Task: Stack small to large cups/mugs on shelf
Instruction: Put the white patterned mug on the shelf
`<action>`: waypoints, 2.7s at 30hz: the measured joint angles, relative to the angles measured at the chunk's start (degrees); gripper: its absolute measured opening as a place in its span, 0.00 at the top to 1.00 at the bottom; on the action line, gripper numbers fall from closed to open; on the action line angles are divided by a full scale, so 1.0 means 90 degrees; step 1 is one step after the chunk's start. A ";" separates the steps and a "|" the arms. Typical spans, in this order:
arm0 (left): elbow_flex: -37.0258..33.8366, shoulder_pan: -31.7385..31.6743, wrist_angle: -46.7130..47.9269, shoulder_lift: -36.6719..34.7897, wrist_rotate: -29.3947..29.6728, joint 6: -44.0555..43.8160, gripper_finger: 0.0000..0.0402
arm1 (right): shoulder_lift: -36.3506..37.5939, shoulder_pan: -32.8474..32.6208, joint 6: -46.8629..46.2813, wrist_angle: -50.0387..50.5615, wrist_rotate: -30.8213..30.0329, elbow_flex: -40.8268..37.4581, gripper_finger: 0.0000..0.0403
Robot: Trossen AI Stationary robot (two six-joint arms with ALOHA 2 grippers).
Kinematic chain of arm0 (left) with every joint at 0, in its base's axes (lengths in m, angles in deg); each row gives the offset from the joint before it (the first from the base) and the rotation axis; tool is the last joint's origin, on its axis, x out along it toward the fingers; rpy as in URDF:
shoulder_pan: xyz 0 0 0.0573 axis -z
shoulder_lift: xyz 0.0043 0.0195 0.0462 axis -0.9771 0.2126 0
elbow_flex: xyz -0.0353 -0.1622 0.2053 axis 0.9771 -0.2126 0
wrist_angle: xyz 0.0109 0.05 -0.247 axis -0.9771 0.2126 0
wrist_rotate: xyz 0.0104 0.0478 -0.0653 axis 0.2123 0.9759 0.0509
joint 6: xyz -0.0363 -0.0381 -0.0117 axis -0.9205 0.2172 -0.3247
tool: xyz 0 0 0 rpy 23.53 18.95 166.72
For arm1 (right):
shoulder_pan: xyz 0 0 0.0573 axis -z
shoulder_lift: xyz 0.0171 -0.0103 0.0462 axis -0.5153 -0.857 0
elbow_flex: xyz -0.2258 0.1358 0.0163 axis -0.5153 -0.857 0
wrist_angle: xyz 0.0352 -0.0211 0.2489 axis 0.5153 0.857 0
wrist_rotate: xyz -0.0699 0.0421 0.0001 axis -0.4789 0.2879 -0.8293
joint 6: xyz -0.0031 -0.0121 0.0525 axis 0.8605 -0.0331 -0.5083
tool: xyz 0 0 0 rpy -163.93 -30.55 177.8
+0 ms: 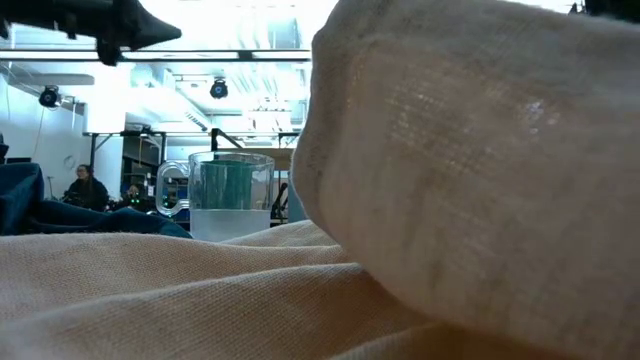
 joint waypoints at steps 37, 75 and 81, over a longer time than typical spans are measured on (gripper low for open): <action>-0.1843 0.0001 0.0417 -0.1486 -0.2333 -0.0976 1.00 | -0.1375 0.0000 -0.3019 -0.0925 -0.0081 -0.0862 0.98; -0.2545 0.0002 -0.0281 -0.2196 -0.2703 -0.1008 1.00 | -0.1434 -0.0005 -0.4601 0.2071 0.2374 0.0583 0.98; -0.2542 0.0002 -0.0328 -0.2203 -0.2705 -0.1006 1.00 | -0.1914 -0.0005 -0.5150 0.3037 0.2347 0.0730 0.98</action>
